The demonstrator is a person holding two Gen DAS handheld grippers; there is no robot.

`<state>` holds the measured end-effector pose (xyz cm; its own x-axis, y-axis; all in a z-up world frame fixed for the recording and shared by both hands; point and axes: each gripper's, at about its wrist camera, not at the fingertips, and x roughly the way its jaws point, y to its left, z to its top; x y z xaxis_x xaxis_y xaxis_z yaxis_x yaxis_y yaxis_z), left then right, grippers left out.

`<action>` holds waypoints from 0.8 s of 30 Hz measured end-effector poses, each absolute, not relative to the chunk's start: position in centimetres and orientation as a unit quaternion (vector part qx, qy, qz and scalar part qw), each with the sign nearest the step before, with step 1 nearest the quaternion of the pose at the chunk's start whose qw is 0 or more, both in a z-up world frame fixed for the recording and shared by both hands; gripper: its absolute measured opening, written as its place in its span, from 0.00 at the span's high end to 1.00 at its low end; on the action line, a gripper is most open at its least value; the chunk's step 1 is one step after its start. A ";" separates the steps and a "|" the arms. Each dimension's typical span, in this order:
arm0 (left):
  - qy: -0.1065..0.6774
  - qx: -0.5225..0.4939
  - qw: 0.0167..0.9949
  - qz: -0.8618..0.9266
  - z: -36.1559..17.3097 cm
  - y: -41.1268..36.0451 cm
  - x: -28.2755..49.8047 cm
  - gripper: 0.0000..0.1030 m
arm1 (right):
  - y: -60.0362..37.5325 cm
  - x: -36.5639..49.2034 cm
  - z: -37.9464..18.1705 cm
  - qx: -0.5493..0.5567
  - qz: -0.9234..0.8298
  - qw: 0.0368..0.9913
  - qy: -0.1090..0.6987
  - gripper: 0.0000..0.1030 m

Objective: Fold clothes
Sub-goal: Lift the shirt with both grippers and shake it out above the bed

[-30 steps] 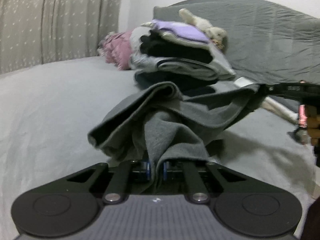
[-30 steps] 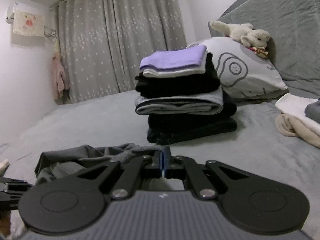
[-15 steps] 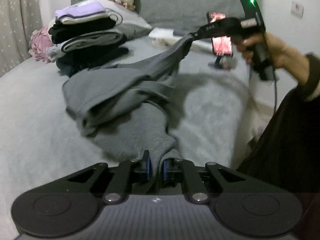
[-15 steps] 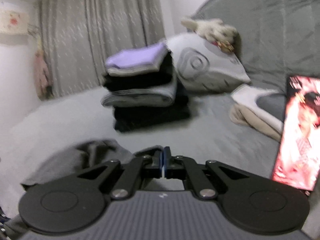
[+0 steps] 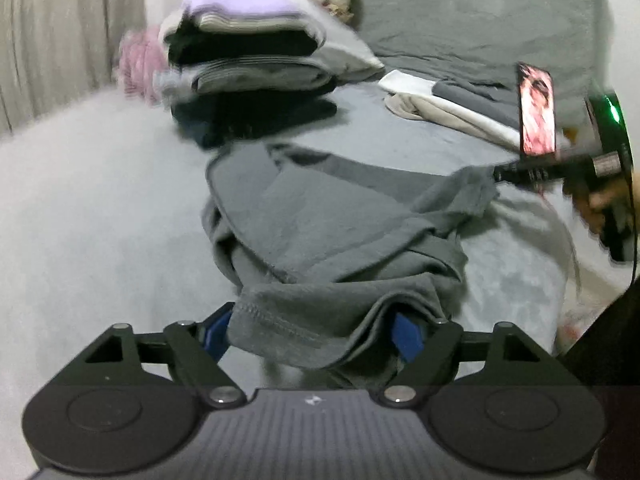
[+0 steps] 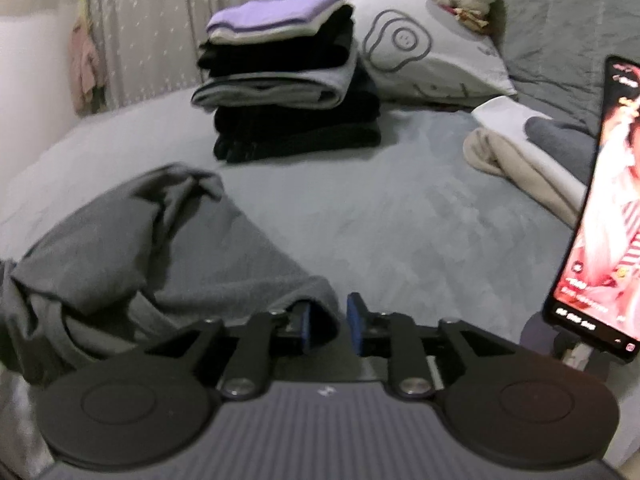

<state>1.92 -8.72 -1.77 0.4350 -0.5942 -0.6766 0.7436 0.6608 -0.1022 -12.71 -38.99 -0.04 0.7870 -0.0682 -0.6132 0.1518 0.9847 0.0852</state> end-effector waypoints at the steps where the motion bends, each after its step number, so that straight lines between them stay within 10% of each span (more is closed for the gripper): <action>1: 0.363 0.073 0.838 -0.402 -2.2 -8.5 2.8 0.24 | -38.9 -12.5 -0.3 0.060 -0.052 0.943 0.322 0.57; 6: 0.369 -0.039 0.842 -0.391 -2.8 -7.7 3.5 0.67 | -38.6 -11.0 -1.4 0.061 -0.034 0.947 0.313 0.55; 8: 0.355 -0.055 0.855 -0.373 -2.6 -7.4 2.8 0.81 | -38.2 -10.6 -1.2 0.065 -0.021 0.954 0.292 0.72; 9: 0.347 -0.058 0.863 -0.363 -2.3 -7.4 2.3 0.83 | -37.9 -10.8 -0.6 0.069 -0.021 0.960 0.272 0.91; 24: 0.084 -0.055 0.958 -0.267 16.6 2.2 -12.8 0.87 | -31.6 -21.2 19.2 0.090 -0.003 0.995 -0.031 0.94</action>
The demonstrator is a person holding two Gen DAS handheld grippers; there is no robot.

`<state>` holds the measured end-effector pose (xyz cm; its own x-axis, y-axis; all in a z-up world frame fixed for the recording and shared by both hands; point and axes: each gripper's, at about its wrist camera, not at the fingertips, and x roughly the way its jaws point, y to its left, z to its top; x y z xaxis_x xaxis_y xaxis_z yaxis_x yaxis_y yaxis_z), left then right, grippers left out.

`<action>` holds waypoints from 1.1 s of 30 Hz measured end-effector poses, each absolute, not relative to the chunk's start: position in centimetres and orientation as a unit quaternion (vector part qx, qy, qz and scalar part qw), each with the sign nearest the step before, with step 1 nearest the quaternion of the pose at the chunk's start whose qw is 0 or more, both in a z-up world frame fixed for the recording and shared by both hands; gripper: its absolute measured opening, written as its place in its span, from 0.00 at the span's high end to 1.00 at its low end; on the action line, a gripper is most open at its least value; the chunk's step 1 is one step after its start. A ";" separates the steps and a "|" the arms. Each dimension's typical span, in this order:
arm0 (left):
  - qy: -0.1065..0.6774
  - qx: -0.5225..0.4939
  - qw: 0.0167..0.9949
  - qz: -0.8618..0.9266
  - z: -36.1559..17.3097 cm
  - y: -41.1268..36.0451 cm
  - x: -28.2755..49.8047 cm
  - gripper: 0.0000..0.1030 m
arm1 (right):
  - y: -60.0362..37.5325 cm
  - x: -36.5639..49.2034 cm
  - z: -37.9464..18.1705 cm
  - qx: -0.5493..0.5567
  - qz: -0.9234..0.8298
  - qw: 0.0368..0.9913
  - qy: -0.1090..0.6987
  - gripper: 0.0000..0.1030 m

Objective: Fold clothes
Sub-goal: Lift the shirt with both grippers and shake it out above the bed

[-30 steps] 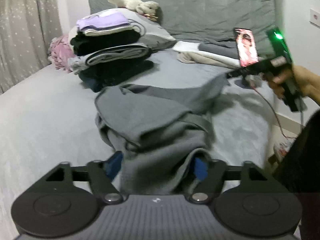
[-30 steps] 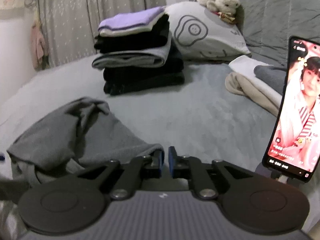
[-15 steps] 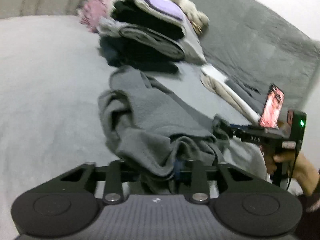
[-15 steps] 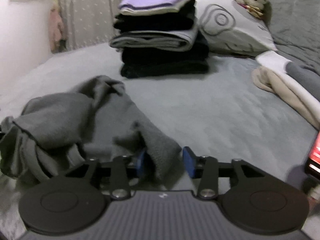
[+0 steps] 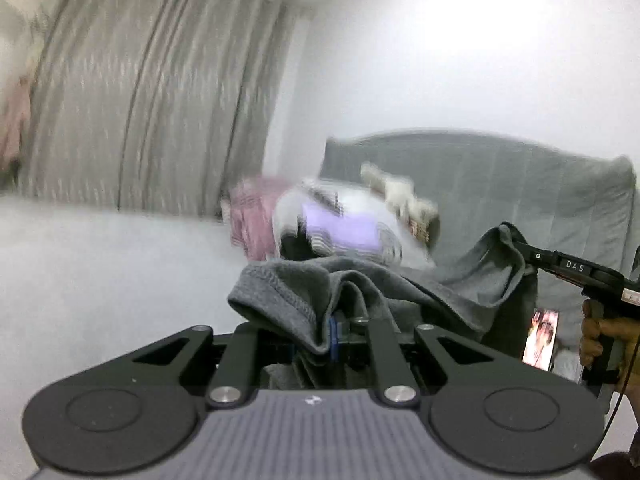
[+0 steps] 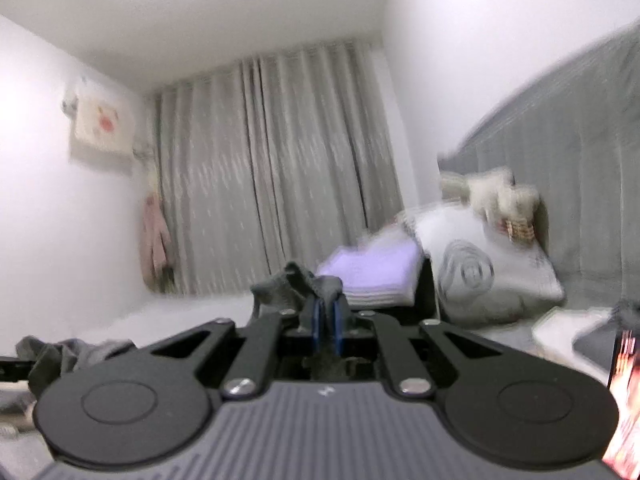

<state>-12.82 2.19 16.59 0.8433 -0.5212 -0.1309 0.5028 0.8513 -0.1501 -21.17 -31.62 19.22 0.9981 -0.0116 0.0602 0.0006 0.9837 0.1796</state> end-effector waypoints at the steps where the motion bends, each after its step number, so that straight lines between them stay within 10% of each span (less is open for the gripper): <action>1: 0.072 -0.053 0.960 -0.266 17.6 2.7 -13.9 0.87 | -31.1 -21.9 20.6 0.087 0.001 0.995 -0.042 0.94; 9: 0.063 -0.058 0.967 -0.239 19.3 6.1 -18.4 0.86 | -26.5 -24.5 25.5 0.040 0.017 0.998 -0.041 0.94; 33: 0.249 -0.143 0.956 -0.058 4.9 17.1 8.3 0.86 | -16.0 8.2 8.2 -0.056 -0.005 0.984 0.170 0.94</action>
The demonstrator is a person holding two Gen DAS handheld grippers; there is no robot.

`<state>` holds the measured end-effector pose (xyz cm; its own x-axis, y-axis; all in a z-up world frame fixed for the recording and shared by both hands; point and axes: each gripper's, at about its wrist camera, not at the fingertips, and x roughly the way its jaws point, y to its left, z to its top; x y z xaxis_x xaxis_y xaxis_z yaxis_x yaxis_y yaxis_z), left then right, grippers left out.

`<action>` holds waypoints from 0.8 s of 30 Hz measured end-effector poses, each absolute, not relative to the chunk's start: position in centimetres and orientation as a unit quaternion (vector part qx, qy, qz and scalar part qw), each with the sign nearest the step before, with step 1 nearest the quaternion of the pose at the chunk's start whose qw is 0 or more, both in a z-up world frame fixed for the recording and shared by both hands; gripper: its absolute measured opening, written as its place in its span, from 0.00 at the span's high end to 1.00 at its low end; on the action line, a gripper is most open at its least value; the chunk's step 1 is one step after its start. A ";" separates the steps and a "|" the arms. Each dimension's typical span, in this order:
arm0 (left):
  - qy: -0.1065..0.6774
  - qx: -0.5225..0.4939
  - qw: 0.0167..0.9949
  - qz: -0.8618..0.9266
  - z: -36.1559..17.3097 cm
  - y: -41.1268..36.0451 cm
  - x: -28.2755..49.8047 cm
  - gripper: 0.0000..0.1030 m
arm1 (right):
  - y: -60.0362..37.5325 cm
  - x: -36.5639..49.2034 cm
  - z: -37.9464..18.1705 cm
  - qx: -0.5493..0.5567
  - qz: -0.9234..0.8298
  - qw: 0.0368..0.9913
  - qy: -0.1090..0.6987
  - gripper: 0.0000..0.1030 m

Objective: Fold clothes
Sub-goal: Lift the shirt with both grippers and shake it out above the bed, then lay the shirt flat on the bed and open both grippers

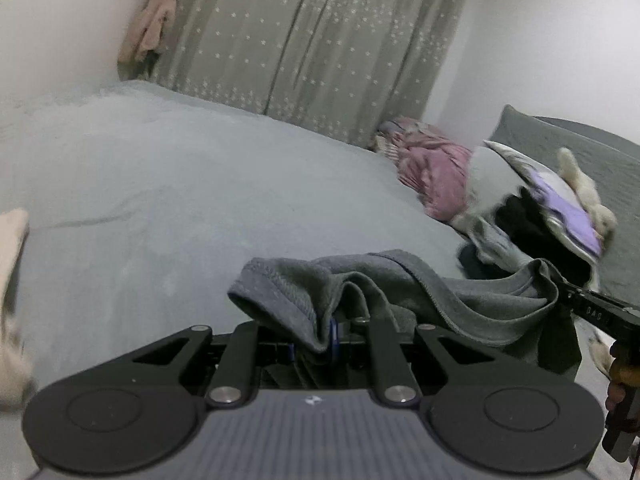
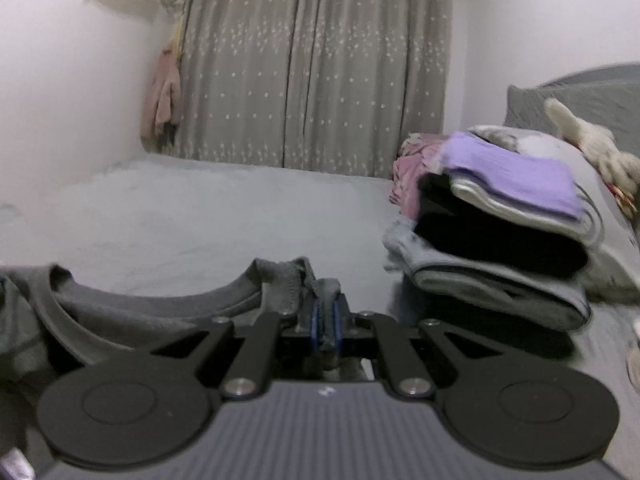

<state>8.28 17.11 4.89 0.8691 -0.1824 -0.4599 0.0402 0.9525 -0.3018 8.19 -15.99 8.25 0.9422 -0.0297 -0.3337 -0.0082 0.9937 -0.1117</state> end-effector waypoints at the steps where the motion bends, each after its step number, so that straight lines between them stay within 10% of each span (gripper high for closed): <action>1: 0.247 -0.142 0.957 -0.053 4.8 17.5 9.9 0.86 | -15.4 10.3 7.9 -0.069 -0.007 0.984 0.165 0.94; 11: 0.273 -0.129 0.953 -0.012 2.5 17.9 20.9 0.83 | -11.7 20.6 2.8 -0.148 -0.009 0.974 0.168 0.92; 15: 0.311 -0.132 0.941 0.009 1.9 17.5 21.5 0.63 | -12.4 20.7 1.6 -0.121 -0.008 0.971 0.207 0.51; 19: 0.318 -0.119 0.941 0.005 2.6 18.2 19.1 0.28 | -14.5 18.7 2.6 -0.076 -0.005 0.972 0.224 0.41; 24: 0.346 -0.110 0.932 -0.012 3.0 20.2 13.0 0.27 | -16.1 13.9 3.7 -0.047 0.012 0.969 0.241 0.32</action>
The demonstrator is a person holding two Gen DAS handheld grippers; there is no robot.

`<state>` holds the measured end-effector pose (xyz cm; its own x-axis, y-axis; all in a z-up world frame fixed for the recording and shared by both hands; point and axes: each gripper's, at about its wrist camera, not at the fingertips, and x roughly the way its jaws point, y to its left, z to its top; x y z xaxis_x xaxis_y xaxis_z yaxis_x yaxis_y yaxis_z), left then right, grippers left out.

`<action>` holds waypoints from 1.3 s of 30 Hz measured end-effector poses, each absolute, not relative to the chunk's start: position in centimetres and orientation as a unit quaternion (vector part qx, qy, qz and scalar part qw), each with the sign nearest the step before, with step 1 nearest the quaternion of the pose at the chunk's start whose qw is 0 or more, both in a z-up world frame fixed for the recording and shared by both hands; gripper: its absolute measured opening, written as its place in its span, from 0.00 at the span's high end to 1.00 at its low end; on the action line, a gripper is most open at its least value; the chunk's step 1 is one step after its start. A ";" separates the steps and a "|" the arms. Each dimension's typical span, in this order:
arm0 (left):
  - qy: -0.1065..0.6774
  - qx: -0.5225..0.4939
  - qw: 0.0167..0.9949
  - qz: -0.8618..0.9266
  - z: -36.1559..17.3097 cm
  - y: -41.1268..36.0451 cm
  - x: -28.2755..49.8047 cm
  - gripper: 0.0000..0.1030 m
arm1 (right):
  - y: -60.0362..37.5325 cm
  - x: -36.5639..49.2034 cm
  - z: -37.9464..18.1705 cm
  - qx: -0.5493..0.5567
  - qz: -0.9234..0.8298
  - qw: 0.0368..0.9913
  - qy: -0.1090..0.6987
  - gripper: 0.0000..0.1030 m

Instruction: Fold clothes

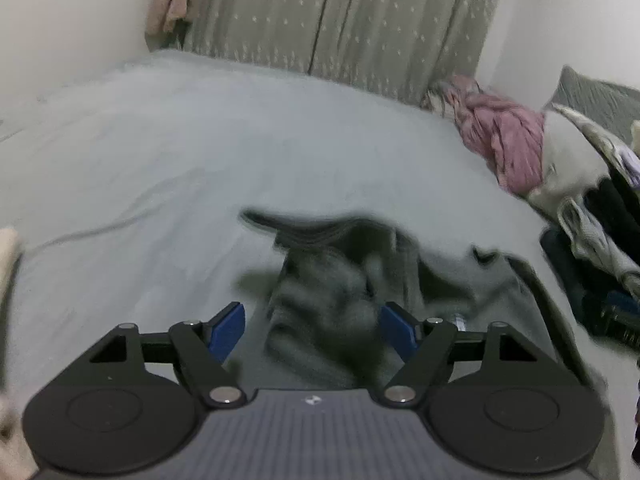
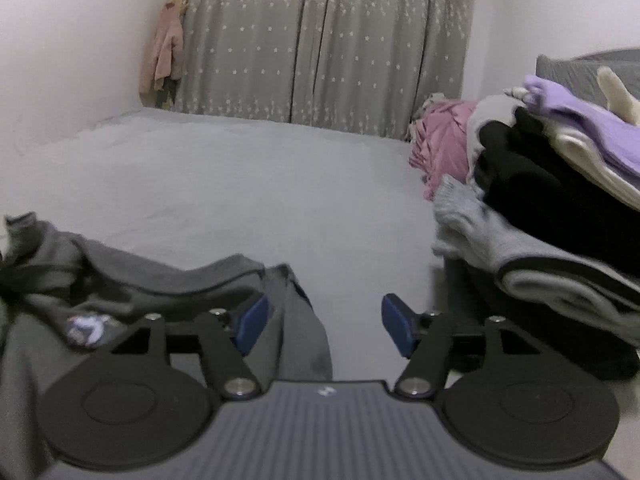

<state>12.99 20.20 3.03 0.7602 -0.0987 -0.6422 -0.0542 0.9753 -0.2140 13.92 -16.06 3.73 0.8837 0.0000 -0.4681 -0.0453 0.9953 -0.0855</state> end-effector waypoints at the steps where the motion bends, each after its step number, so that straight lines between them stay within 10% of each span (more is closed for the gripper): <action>1: 0.353 -0.114 0.929 -0.014 2.9 20.6 11.4 0.26 | -16.2 12.7 3.9 -0.046 0.016 0.969 0.244 0.31; 26: 0.406 -0.300 0.862 -0.052 -0.1 21.8 0.0 0.27 | 0.6 -8.1 -0.4 -0.196 0.299 0.899 0.255 0.36; 30: 0.412 -0.304 0.858 -0.038 -0.7 21.5 1.4 0.27 | 2.8 -6.5 -1.9 -0.234 0.294 0.891 0.254 0.51; 33: 0.412 -0.316 0.854 -0.034 -1.0 21.9 2.0 0.27 | 2.6 -4.6 -2.3 -0.230 0.282 0.896 0.256 0.97; 39: 0.411 -0.321 0.852 -0.036 -1.0 22.5 2.0 0.27 | -1.8 -2.3 1.0 -0.096 0.253 0.927 0.261 0.98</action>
